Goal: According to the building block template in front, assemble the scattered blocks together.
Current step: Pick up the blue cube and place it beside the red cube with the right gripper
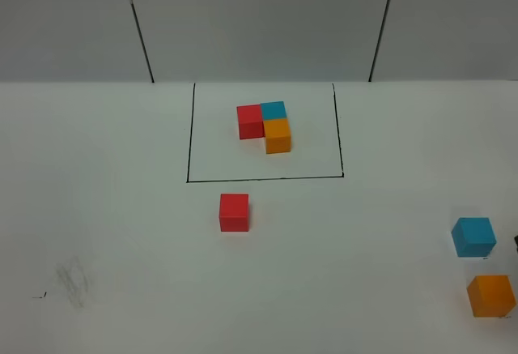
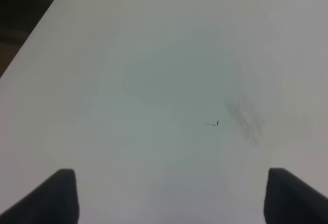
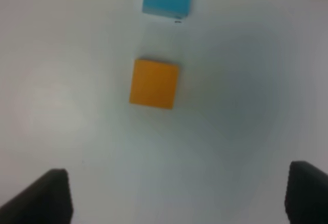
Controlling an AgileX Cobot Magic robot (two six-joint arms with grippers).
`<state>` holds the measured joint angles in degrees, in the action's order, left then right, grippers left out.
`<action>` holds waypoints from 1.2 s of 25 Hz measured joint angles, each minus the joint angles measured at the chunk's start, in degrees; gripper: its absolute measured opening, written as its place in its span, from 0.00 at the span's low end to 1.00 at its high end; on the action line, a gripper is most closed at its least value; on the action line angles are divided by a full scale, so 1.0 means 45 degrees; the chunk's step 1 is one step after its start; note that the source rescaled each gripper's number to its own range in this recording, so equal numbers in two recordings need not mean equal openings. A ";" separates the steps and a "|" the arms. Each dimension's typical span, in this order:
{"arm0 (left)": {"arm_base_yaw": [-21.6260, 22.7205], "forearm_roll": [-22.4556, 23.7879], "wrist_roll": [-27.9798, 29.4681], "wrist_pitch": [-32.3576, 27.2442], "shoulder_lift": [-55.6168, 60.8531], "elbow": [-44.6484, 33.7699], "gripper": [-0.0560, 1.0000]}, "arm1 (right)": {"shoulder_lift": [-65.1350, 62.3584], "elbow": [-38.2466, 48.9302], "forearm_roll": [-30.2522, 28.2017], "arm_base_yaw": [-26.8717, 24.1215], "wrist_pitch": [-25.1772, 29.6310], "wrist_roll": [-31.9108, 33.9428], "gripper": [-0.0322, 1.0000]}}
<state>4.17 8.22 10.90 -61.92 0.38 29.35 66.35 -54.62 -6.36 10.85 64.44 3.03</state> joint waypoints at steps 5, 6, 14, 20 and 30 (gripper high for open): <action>0.0000 0.0000 0.0000 0.0000 0.0000 0.0000 0.75 | 0.1585 -0.0954 0.0726 0.0000 -0.0361 -0.0207 0.87; 0.0000 0.0000 0.0000 0.0000 0.0000 0.0000 0.75 | 0.1844 -0.1180 0.0980 0.0000 -0.0330 -0.0219 0.89; 0.0000 0.0000 0.0000 0.0000 0.0000 0.0000 0.75 | 0.3898 -0.2661 0.1642 0.0000 -0.0347 0.0081 0.91; 0.0000 0.0000 0.0000 0.0000 0.0000 0.0000 0.75 | 0.5572 -0.2692 0.1413 -0.0458 -0.0613 0.0338 0.90; 0.0000 0.0000 0.0000 0.0000 0.0000 0.0000 0.75 | 0.6915 -0.2692 0.1257 -0.1141 -0.2499 0.0352 0.87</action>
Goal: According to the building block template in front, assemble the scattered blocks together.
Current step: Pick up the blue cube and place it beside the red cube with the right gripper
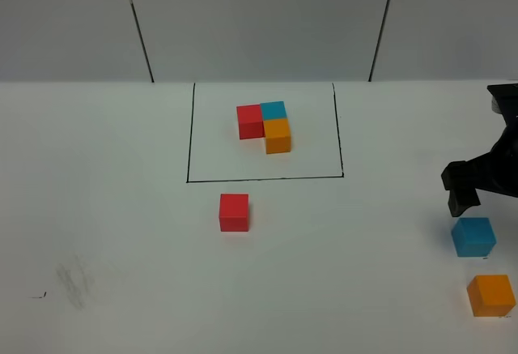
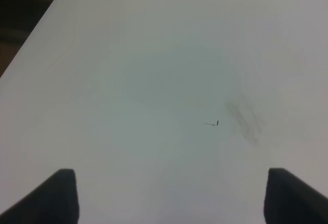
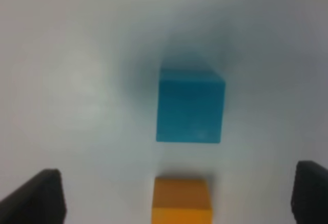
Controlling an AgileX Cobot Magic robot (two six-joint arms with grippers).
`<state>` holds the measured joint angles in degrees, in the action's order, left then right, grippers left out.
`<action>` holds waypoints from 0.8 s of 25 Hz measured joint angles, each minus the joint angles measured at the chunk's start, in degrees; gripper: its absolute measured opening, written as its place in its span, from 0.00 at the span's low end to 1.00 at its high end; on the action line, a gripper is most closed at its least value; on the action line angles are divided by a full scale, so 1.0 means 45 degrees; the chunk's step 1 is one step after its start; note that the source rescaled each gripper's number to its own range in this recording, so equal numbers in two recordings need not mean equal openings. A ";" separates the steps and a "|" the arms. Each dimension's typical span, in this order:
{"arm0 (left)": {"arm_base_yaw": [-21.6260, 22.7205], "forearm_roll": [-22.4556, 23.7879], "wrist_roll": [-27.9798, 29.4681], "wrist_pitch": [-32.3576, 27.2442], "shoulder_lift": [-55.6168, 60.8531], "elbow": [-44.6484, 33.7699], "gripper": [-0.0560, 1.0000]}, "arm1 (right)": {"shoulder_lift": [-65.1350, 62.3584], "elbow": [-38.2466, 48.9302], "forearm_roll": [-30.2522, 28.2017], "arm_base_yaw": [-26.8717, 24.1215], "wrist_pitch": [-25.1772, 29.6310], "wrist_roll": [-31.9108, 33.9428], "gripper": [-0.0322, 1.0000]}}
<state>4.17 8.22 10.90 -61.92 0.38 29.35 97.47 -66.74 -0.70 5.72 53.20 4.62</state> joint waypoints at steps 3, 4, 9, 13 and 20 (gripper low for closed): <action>0.0000 0.0000 0.0000 0.0000 0.0000 0.0000 0.75 | 0.0362 0.0000 0.0000 -0.0222 -0.0068 -0.0014 0.86; 0.0000 0.0000 0.0000 0.0000 0.0000 0.0000 0.75 | 0.0461 0.0000 0.0000 -0.0252 -0.0110 -0.0026 0.86; 0.0000 0.0000 0.0000 0.0005 0.0000 0.0000 0.75 | 0.1043 0.0000 0.0025 -0.0351 -0.0329 -0.0026 0.85; 0.0000 0.0000 0.0000 0.0005 0.0000 0.0000 0.75 | 0.1513 0.0000 0.0042 -0.0355 -0.0747 -0.0026 0.84; 0.0000 0.0000 0.0000 0.0005 0.0000 0.0000 0.75 | 0.2117 0.0000 0.0067 -0.0355 -0.1509 -0.0026 0.83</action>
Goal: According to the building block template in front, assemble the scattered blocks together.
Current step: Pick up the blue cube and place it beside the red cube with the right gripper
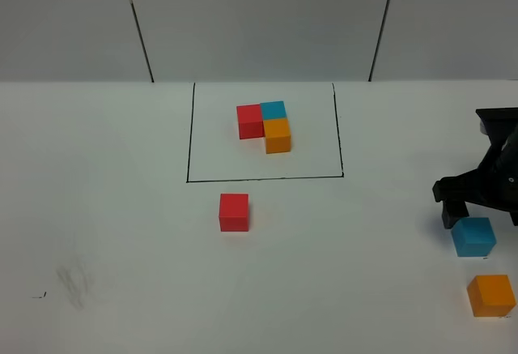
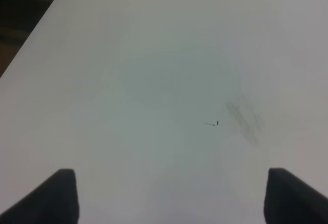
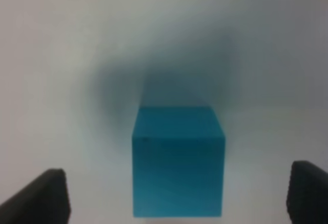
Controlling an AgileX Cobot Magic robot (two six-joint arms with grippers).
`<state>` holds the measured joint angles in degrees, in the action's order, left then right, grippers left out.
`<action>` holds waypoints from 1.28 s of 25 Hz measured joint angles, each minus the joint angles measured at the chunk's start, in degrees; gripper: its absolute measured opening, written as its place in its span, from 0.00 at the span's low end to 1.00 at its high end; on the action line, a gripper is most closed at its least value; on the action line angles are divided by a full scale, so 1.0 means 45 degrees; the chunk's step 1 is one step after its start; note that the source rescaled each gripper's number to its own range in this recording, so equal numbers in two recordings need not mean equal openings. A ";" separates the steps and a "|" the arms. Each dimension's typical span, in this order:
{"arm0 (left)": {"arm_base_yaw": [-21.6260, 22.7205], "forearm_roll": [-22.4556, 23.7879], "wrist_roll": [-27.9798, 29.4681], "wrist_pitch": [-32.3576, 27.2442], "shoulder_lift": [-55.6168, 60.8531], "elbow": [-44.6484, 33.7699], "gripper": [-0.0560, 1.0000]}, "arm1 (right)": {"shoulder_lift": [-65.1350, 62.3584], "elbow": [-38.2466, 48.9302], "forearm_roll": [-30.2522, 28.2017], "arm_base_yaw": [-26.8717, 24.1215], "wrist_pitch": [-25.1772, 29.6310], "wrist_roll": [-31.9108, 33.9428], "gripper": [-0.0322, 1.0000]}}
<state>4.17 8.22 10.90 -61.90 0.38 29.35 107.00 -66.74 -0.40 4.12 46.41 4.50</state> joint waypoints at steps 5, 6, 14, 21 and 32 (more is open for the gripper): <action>0.0000 0.0000 0.0000 0.0000 0.0000 0.0000 0.75 | 0.0645 0.0000 0.0009 0.0000 -0.0195 0.0000 0.83; 0.0000 0.0000 0.0000 0.0000 0.0000 0.0000 0.75 | 0.0748 0.0000 0.0009 0.0000 -0.0224 0.0000 0.83; 0.0000 0.0000 0.0000 0.0000 0.0000 0.0000 0.75 | 0.1359 0.0000 0.0009 0.0000 -0.0450 -0.0013 0.83; 0.0000 0.0000 0.0000 0.0000 0.0000 0.0000 0.75 | 0.1507 0.0000 0.0090 0.0000 -0.0816 -0.0013 0.83; 0.0000 0.0000 0.0000 0.0000 0.0000 0.0000 0.75 | 0.1754 0.0000 0.0309 0.0000 -0.0824 -0.0003 0.59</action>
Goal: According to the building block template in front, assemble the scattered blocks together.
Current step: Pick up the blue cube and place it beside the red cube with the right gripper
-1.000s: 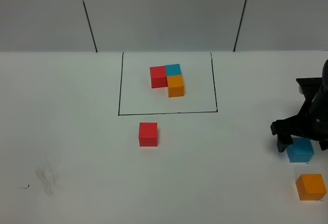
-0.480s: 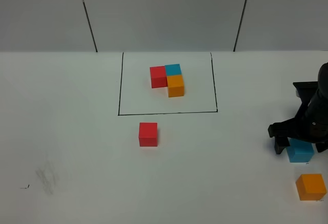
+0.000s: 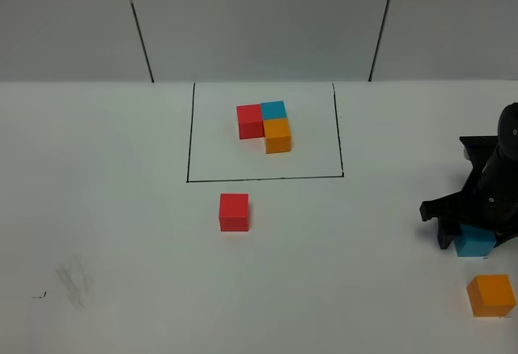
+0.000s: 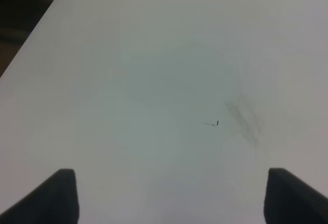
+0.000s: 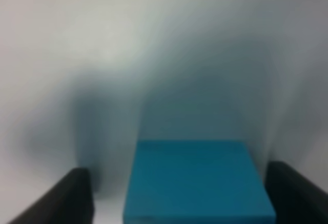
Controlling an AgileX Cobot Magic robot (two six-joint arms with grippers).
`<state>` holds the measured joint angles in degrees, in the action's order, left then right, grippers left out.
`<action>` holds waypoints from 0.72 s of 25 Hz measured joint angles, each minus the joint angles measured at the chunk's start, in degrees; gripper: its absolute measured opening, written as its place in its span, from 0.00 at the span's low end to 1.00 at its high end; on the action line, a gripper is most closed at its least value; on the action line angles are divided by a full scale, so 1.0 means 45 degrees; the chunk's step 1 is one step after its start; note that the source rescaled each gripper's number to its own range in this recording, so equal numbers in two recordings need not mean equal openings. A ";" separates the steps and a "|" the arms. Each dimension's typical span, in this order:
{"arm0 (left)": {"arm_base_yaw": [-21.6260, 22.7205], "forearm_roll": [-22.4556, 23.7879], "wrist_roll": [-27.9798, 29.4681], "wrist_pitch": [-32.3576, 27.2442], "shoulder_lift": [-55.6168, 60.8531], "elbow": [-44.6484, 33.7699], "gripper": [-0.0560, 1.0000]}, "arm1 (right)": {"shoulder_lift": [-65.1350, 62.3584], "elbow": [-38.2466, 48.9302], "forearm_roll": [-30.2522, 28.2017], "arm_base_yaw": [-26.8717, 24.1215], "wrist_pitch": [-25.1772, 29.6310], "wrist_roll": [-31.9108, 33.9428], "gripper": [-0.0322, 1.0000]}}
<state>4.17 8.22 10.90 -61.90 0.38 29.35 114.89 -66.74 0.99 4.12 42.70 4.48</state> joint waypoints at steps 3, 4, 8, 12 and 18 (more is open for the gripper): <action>0.0000 0.0000 0.0000 0.0000 0.0000 0.0000 0.75 | 0.0000 0.0000 0.0000 0.0000 0.0000 0.0000 0.38; 0.0000 0.0000 0.0000 0.0000 0.0000 0.0000 0.75 | 0.0000 0.0000 0.0000 0.0000 0.0000 0.0000 0.34; 0.0000 0.0000 0.0000 0.0000 0.0000 0.0000 0.75 | 0.0000 0.0000 0.0000 0.0000 0.0000 0.0000 0.35; 0.0000 0.0000 0.0000 0.0000 0.0000 0.0000 0.75 | 0.0000 0.0000 0.0000 0.0000 -0.0016 0.0000 0.35; 0.0000 0.0000 0.0000 0.0000 0.0000 0.0000 0.75 | 0.0000 0.0000 0.0000 0.0000 -0.0016 0.0000 0.35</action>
<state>4.17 8.22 10.90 -61.90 0.38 29.35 114.89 -66.74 0.99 4.12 42.63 4.48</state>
